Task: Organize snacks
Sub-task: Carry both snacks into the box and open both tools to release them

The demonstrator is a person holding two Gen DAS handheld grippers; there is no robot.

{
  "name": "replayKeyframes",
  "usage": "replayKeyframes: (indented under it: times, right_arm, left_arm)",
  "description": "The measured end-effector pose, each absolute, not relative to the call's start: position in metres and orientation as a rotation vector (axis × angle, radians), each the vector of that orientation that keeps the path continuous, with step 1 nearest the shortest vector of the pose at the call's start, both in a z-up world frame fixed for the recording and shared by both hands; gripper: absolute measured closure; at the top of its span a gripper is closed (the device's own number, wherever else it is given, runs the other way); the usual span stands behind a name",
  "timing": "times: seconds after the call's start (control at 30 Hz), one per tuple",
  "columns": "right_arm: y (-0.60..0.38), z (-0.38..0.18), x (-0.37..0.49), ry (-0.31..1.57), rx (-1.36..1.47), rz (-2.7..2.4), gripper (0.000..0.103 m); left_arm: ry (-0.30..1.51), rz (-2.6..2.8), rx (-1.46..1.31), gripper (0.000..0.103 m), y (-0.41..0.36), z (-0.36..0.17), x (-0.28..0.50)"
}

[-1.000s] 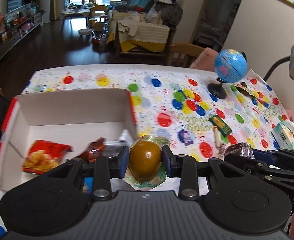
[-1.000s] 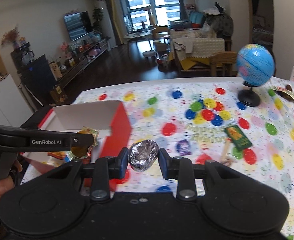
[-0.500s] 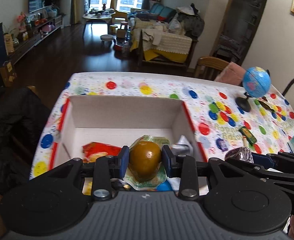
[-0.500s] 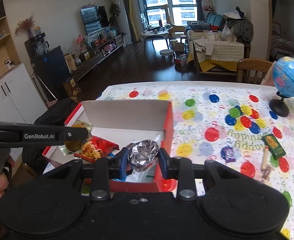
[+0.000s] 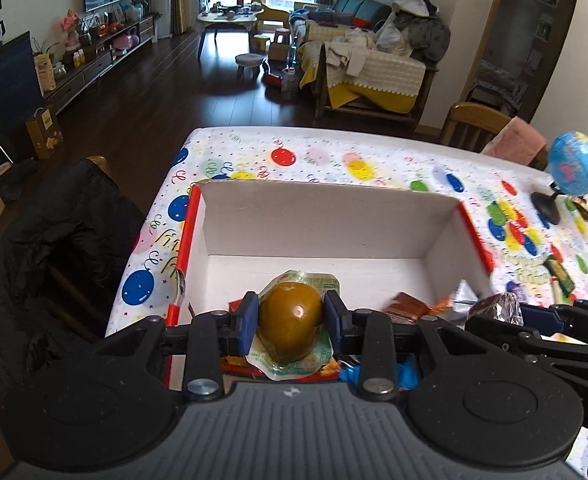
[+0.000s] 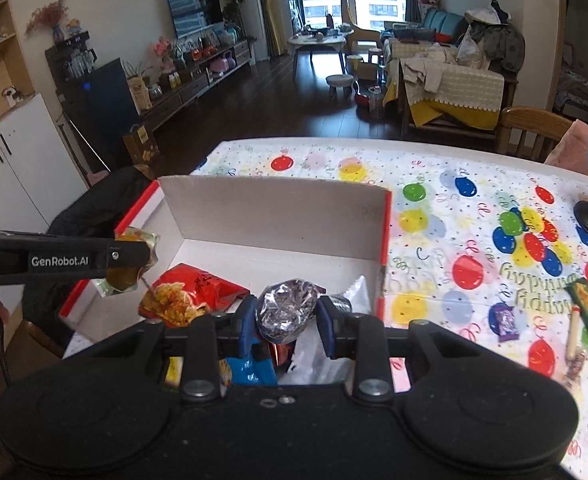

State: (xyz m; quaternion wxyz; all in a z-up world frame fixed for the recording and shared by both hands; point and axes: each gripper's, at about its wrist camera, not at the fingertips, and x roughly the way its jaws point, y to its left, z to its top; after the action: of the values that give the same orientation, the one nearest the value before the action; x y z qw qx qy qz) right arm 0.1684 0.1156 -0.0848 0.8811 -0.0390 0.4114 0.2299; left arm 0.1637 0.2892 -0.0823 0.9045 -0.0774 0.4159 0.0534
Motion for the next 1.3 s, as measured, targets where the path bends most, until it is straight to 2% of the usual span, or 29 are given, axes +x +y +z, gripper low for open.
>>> replayKeyframes:
  times: [0.43,0.83,0.9,1.0,1.13,1.2,1.3]
  right_arm:
    - [0.156,-0.120,0.202,0.927,-0.138,0.543,0.073]
    - [0.159,-0.131,0.207,0.980,-0.148,0.548,0.072]
    - [0.160,-0.131,0.207,0.984,-0.146,0.551,0.070]
    - [0.161,-0.128,0.207,0.980,-0.147,0.555,0.067]
    - [0.160,-0.124,0.205,0.974,-0.151,0.556,0.061]
    - [0.159,-0.120,0.202,0.964,-0.150,0.549,0.052]
    - [0.155,-0.113,0.198,0.947,-0.142,0.550,0.049]
  left_arm:
    - [0.927,0.125,-0.107,0.069,0.299,-0.113,0.209]
    - [0.960,0.117,-0.100,0.067,0.299,-0.127,0.220]
    - [0.962,0.114,-0.104,0.065,0.299,-0.127,0.220]
    - [0.962,0.105,-0.118,0.051,0.300,-0.124,0.218]
    - [0.946,0.099,-0.113,0.049,0.297,-0.118,0.211]
    - [0.938,0.100,-0.113,0.047,0.296,-0.114,0.207]
    - [0.924,0.102,-0.118,0.045,0.296,-0.106,0.200]
